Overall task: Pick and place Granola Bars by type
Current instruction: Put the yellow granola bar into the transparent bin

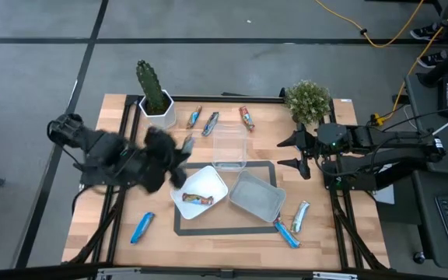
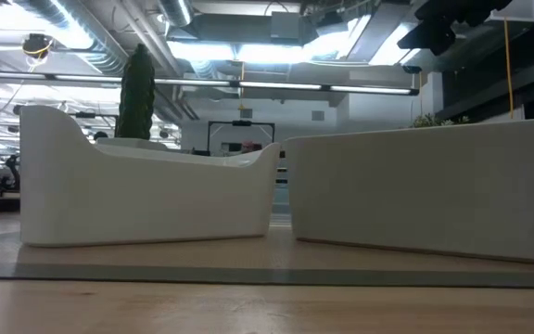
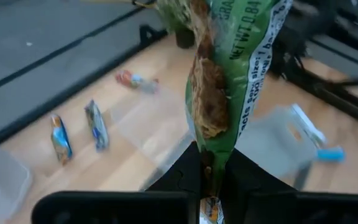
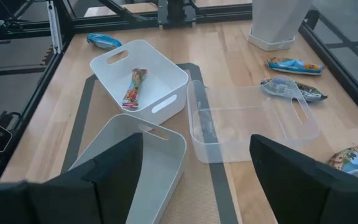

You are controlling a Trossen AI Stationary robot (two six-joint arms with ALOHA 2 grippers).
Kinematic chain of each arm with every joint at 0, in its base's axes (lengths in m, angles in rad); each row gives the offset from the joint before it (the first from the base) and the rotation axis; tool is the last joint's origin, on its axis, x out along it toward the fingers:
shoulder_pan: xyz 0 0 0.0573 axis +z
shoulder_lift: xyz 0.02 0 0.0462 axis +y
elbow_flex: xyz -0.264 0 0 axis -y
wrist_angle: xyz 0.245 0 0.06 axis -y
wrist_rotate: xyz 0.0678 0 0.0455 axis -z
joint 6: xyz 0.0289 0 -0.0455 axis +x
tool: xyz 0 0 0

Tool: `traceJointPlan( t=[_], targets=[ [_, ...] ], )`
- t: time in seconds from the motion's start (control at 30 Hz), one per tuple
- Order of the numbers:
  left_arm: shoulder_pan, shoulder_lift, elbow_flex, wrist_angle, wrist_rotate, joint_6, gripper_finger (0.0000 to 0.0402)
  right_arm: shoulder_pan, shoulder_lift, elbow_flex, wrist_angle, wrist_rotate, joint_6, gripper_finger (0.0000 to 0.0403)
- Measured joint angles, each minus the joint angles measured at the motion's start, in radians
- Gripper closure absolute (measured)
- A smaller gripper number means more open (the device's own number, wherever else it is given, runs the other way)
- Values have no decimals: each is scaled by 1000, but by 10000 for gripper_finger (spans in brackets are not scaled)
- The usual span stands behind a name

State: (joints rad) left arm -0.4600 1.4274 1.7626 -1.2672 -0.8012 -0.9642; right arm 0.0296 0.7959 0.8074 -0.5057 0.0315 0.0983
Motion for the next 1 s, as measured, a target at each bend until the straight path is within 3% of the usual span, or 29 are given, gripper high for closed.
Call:
traceJointPlan(
  t=[0.2,0.3,0.4,0.57,1.0],
  targets=[
    [322,35,1,376,209,414,382,0,0,0,0,0,-28,107],
    [429,61,0,528,343,526,382,0,0,0,0,0,-28,107],
    [484,70,2,569,409,551,382,0,0,0,0,0,-28,107],
    [538,132,1,505,451,548,382,0,0,0,0,-6,-27,107],
    [629,483,-104,474,652,509,382,0,0,0,-3,-8,-52,107]
  ],
)
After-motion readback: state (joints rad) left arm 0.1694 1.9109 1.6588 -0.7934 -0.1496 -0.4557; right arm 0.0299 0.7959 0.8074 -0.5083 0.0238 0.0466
